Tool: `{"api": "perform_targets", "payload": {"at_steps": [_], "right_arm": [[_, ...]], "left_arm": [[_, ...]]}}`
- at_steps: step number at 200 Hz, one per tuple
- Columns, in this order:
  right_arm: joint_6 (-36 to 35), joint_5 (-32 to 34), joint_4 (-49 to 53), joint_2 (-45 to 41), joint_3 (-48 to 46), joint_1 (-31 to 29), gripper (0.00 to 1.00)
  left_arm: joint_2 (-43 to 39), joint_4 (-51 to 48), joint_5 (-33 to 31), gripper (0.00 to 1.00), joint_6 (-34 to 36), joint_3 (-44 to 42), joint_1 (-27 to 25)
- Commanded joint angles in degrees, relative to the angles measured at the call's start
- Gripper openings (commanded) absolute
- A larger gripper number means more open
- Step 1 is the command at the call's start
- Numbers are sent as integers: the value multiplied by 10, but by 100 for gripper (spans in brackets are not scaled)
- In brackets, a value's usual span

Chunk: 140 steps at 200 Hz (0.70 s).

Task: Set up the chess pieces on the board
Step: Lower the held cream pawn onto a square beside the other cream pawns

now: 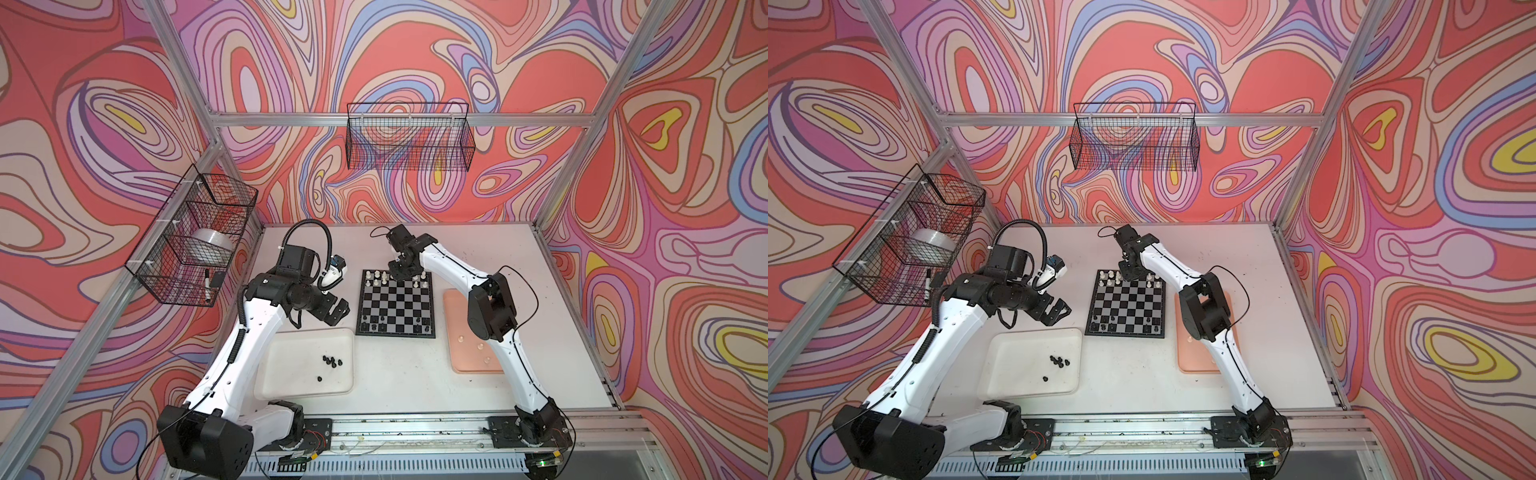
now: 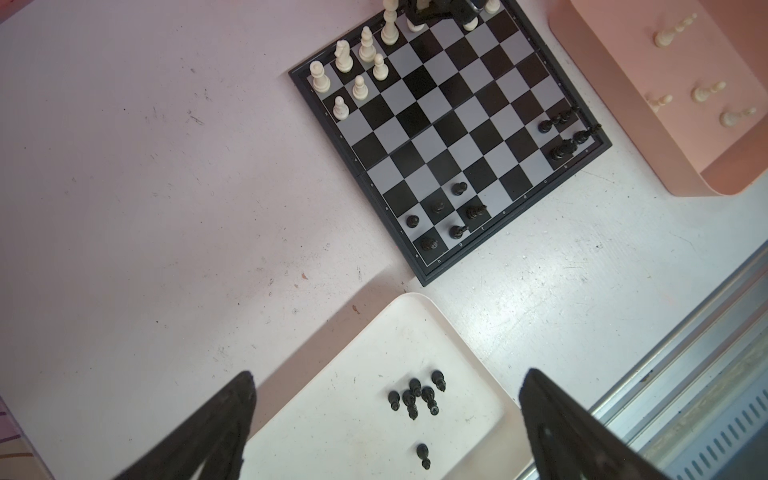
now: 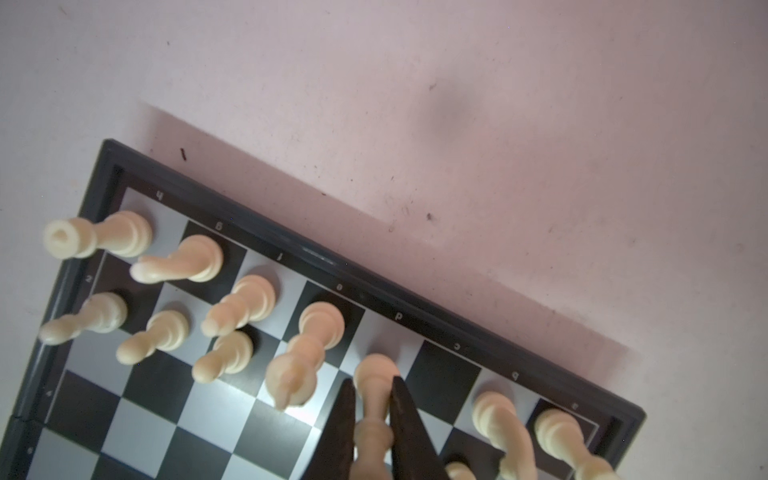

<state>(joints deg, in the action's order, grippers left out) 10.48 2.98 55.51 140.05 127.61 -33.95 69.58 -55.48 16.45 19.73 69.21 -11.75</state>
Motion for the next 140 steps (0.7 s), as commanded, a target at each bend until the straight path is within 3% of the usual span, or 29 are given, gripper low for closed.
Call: {"api": "perform_targets", "payload": {"at_steps": [1,140], "right_arm": [[-5,2,0,16,16,-4,16],[-12,11,6,21,37,-4,28]], "left_arm": [[0,-3,-3,100,4,-8,-4],[1,-1,-4,100,4,-9,-4]]}}
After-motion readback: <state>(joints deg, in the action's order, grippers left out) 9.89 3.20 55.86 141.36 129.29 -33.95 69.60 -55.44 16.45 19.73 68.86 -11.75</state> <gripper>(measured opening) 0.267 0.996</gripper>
